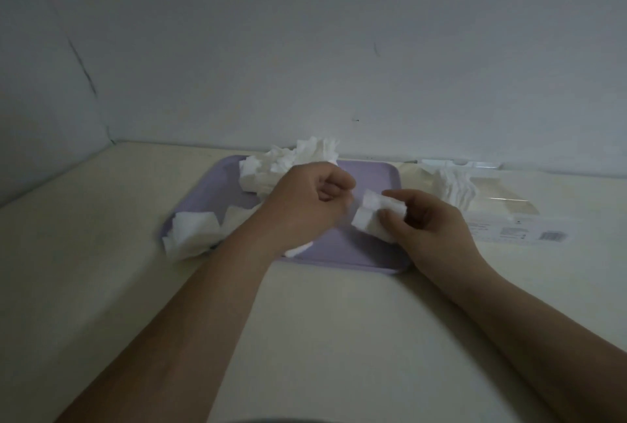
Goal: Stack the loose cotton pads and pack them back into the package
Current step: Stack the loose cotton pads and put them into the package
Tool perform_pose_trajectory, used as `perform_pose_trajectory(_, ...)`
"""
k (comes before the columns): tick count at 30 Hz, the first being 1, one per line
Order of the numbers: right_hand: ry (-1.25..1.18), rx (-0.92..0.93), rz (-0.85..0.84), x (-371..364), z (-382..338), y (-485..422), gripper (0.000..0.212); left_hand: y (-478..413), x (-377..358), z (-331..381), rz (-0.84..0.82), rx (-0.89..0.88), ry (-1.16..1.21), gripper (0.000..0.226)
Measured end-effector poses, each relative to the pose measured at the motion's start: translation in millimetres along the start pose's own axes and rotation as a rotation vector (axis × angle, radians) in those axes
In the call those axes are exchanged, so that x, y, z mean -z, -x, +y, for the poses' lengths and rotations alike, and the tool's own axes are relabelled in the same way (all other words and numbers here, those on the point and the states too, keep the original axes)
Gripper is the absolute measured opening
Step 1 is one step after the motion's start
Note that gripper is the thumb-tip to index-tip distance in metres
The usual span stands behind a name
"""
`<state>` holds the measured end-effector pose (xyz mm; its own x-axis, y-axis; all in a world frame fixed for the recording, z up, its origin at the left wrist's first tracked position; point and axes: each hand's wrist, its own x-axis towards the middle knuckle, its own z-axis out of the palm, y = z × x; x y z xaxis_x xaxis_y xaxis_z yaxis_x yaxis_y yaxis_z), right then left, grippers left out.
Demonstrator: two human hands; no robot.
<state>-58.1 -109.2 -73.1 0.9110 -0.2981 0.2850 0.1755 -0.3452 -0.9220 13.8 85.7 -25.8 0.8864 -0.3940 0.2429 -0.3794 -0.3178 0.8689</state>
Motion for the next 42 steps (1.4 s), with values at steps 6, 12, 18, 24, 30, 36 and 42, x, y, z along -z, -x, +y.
perform_pose_trajectory(6, 0.102, 0.037, -0.042, -3.3, -1.7, 2.0, 0.022, 25.0, 49.2, -13.9, 0.076, 0.031, -0.518, 0.012)
perform_pose_trajectory(12, 0.169, 0.024, -0.075, -5.5, -5.7, 5.8, 0.035, 43.8, 44.3, -34.5, -0.016, 0.045, -0.623, 0.013)
perform_pose_trajectory(18, 0.198, 0.039, -0.017, -3.4, -5.4, 4.8, 0.036, 26.8, 10.6, -31.9, -0.101, -0.132, -0.516, 0.004)
perform_pose_trajectory(24, 0.235, 0.029, 0.029, -4.6, -0.6, 2.0, 0.041, -3.1, -3.5, -27.0, -0.11, 0.021, -0.387, 0.031)
perform_pose_trajectory(30, 0.257, 0.035, 0.075, -4.6, 2.4, -0.3, 0.04, -8.1, -10.5, -42.0, -0.106, 0.045, -0.18, 0.068)
perform_pose_trajectory(36, 0.265, 0.016, 0.088, -4.3, 0.8, 0.7, 0.039, -0.9, -3.7, -32.5, -0.003, 0.034, -0.048, 0.07)
perform_pose_trajectory(42, 0.175, -0.035, 0.104, -2.1, 0.4, 1.2, 0.037, 3.8, 5.7, -17.0, 0.024, 0.131, 0.34, 0.027)
